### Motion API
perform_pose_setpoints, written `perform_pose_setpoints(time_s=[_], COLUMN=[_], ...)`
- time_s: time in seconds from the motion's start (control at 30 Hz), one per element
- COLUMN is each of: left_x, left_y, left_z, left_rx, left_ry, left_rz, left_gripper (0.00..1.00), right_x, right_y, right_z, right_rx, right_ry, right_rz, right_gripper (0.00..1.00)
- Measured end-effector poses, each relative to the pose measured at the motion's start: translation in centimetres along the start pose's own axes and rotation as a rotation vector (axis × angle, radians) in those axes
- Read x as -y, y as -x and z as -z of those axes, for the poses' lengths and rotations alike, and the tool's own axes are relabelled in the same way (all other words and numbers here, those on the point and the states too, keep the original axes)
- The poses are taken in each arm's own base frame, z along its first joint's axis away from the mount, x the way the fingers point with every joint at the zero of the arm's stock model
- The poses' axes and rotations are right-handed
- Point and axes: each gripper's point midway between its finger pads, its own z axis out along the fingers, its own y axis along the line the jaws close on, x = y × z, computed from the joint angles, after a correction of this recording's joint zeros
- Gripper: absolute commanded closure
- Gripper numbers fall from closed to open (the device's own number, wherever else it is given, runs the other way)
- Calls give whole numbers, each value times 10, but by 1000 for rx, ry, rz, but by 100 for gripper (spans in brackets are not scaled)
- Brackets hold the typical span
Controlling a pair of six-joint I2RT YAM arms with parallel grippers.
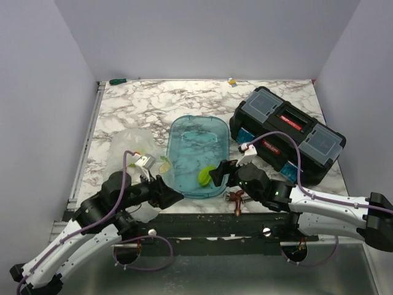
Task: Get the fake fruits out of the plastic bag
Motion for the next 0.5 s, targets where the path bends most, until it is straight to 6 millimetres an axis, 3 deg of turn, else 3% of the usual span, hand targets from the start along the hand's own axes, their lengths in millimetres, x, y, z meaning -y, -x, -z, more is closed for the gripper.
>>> perform_pose_setpoints(time_s=[0.1,0.33,0.5], left_x=[-27,-59,-104], left_y=[-5,11,2], left_z=[12,37,46], left_rx=[101,276,266], left_ry=[102,284,603], left_rz=[88,196,380], left_gripper=[34,35,36], right_x=[-7,-32,-50], right_y=[-1,-10,-17], right_z=[-3,-16,-22], right_rx=[-2,-40,-76], right_ry=[27,126,197], right_rz=[-4,7,12], right_gripper=[7,7,7])
